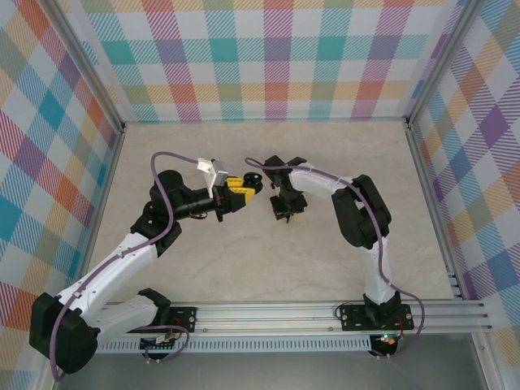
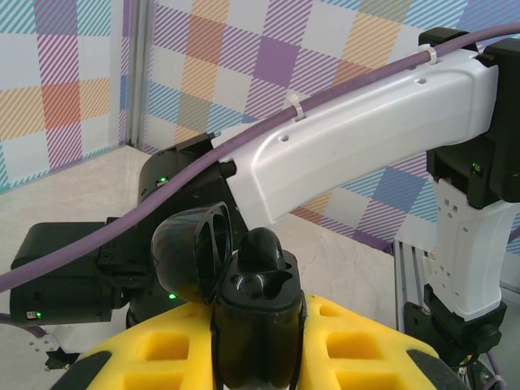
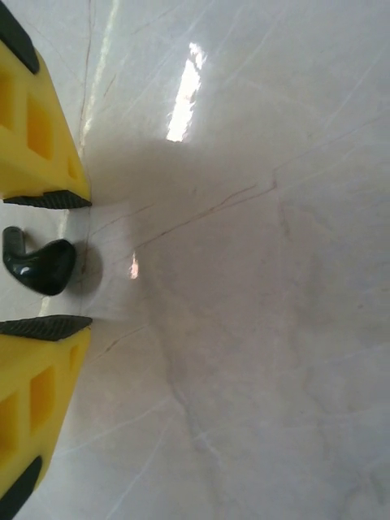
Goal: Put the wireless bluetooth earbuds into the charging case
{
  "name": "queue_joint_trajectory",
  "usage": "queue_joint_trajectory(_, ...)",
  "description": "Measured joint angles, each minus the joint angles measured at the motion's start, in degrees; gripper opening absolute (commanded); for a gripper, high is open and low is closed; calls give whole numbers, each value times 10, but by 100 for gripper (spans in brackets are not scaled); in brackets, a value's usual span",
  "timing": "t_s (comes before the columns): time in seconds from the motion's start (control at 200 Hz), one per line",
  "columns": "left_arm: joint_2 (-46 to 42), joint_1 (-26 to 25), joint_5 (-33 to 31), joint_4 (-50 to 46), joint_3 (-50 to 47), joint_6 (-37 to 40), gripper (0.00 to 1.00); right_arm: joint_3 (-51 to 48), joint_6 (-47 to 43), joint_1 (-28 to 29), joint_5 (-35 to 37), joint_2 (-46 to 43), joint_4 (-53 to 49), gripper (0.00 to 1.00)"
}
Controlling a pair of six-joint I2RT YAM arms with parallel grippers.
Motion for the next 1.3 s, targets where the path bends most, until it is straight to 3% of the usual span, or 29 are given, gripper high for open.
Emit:
queue_joint_trajectory(0.22,0,0,0,-3,0,0,0,52,-1,-3,-2,34,-40,39)
queue_joint_trajectory(0.985,0,0,-5,-13,0,3,0,56,5,-3,-2,41,-79,31)
queue_joint_trajectory(1.3,0,0,-7,-14,0,3,0,57,19,-3,-8,42,-77,23)
